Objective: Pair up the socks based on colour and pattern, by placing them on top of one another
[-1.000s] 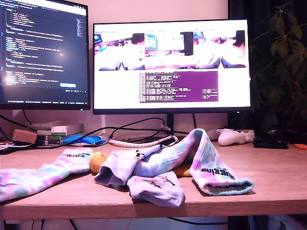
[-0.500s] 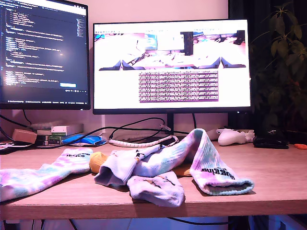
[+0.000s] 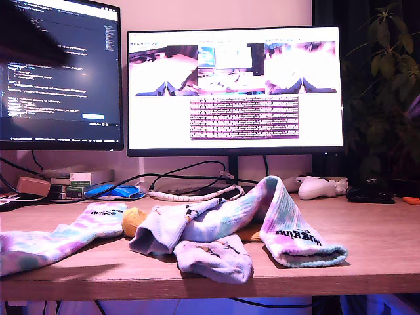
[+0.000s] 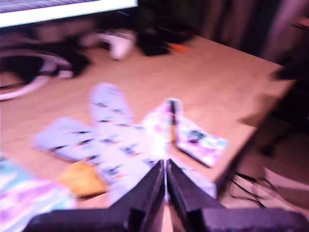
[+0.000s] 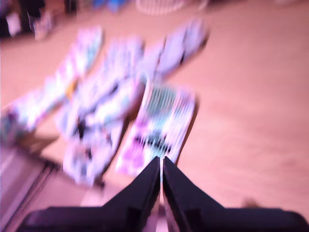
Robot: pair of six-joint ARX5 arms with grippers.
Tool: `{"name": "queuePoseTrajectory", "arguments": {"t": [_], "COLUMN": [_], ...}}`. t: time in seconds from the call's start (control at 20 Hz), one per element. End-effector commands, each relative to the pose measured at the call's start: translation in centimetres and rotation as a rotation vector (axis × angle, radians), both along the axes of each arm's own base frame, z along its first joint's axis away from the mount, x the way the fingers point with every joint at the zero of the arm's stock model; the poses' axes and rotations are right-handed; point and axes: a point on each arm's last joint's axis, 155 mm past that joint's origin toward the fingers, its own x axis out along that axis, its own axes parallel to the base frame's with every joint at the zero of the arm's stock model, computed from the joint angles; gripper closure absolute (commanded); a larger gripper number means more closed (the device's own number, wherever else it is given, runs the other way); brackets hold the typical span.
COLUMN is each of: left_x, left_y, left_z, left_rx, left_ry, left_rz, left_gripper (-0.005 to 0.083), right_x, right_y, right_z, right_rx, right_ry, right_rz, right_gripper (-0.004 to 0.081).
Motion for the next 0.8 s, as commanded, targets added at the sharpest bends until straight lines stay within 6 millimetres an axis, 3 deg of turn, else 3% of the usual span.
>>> {"name": "queuePoseTrajectory", "arguments": {"t": [0.0, 0.35, 0.55, 0.75], "left_x": [-0.1, -0.6, -0.6, -0.5], "left_y": [-1.0, -3.5, -3.6, -3.6], "left_z": [-0.7, -3.0, -3.2, -3.1], "left_rx": [0.003, 0.043, 0.046, 0.044], "left_ry": [0.010, 0.059, 0.064, 0.058], "left_rz": [-0.030, -0.108, -0.111, -0.107], "left_gripper": [0.0793, 0.0793, 0.0793, 0.0793], "right_x": [1.2, 6.2, 8.8, 10.6], "right_y": [1.4, 5.9, 6.0, 6.2], "right_z": [0.6, 0.9, 0.0, -1.1], "right_rx": [-0.020, -0.117, -0.245, -0.339], "right_ry": [0.016, 0.193, 0.313, 0.363], "right_rz": [0.050, 0.169, 0.174, 0.177], "right_gripper": [0.0745, 0.0554, 0.0392, 0.0358]}}
